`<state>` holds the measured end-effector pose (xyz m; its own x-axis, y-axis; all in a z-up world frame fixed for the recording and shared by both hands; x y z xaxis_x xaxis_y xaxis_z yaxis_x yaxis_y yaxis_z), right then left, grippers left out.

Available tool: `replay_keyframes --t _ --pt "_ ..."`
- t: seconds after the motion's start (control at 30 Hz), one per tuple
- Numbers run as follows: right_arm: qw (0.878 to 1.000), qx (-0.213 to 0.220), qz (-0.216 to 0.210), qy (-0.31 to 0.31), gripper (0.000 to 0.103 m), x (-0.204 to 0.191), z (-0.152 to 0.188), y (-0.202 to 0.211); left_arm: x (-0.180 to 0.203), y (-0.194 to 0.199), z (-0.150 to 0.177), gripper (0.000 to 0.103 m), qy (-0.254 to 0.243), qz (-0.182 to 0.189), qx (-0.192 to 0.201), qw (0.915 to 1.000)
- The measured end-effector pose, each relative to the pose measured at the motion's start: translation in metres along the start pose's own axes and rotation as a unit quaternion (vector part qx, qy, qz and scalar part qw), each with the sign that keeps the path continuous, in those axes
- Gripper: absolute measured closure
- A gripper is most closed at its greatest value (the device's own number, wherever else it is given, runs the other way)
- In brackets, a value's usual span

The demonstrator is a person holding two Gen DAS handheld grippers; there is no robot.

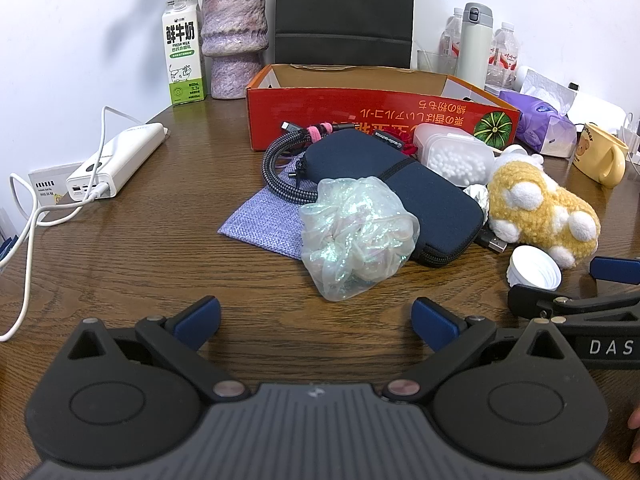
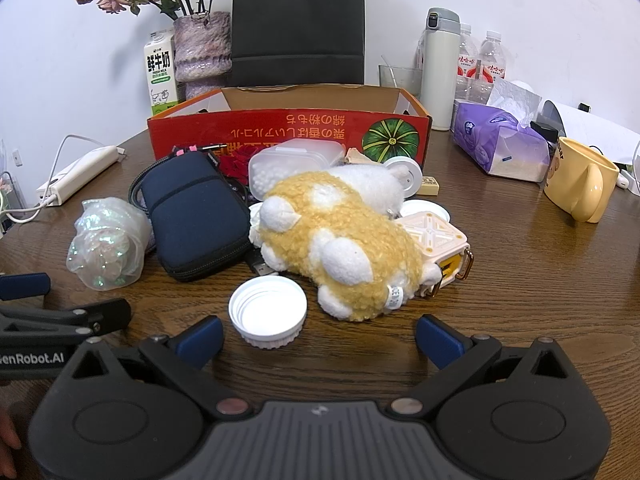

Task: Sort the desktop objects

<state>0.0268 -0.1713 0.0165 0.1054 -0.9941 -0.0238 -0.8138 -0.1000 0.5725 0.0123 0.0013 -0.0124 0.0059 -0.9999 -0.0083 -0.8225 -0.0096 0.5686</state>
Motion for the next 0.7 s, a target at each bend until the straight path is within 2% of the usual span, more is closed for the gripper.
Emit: replay_keyframes --t 0.7 --pt "1.000 0.000 0.002 -0.002 0.000 0.0010 0.0011 0.0005 -0.0010 0.0023 0.0008 0.000 -0.002 0.004 0.000 1.0000"
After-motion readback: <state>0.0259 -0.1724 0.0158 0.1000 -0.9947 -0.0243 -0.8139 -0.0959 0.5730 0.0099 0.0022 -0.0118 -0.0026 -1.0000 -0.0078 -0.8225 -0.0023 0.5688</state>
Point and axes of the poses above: each gripper's, at about its wrist camera, not at the fingertips, and y roughly against the way its jaws point, x to its right, z to its underside, the point moved 2 cm from there along -y, roughly the way its jaws point, and after that the axes turned 5 degrees about x, right-handed, at the moved point
